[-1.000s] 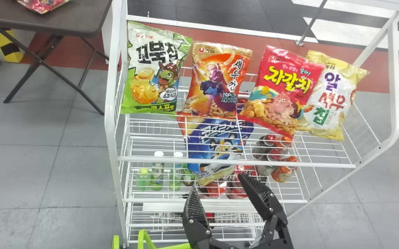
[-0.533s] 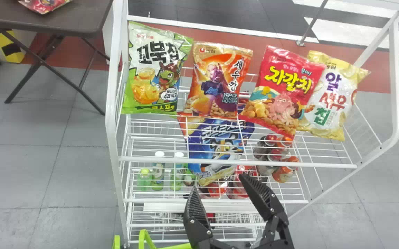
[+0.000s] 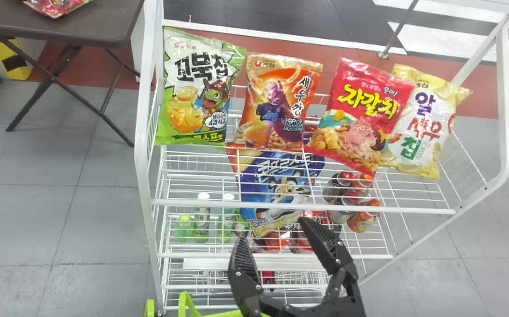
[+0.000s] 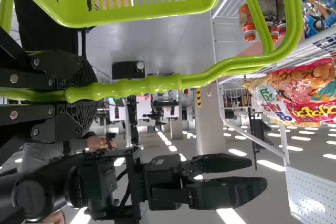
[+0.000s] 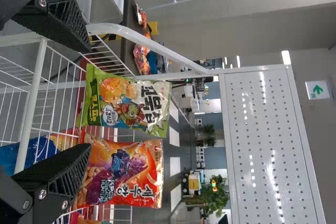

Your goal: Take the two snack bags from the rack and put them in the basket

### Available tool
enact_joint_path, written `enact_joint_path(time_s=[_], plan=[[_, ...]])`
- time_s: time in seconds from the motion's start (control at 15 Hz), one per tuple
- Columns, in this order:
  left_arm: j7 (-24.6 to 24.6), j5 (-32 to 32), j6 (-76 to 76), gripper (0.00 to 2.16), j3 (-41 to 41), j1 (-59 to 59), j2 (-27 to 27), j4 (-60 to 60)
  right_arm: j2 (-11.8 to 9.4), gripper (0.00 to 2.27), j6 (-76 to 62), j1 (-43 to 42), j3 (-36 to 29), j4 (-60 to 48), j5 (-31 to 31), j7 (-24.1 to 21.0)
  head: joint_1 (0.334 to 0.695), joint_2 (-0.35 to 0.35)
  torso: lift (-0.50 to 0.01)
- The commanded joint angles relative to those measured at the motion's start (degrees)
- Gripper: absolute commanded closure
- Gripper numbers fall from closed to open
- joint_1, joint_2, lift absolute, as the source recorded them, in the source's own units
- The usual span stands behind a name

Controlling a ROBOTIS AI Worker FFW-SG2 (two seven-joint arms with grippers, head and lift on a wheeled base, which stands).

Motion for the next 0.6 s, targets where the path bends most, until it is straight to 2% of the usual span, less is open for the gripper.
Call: enact_joint_path(time_s=[0.0,0.2,0.33,0.53], plan=[[-0.2,-0.1,-0.2,1.84,-0.1,0.1,0.2,0.9,0.4,0.19,8.7,-5.5,2.2,1.2,0.1,-0.1,0.695,-0.196,-0.011],[-0.5,-0.2,-0.2,1.84,-0.6,0.1,1.2,1.2,2.5,0.19,17.3,-13.7,5.2,4.0,1.9,-1.4,0.695,-0.116,-0.011],[-0.7,-0.1,-0.2,1.84,-1.1,-0.1,2.1,1.3,4.9,0.19,20.7,-18.9,6.4,6.4,3.0,-1.7,0.695,-0.054,-0.011],[-0.5,-0.1,-0.2,1.84,-3.0,-1.8,4.7,1.8,7.9,0.19,21.0,-24.5,6.2,9.5,3.1,-2.7,0.695,-0.014,-0.011]])
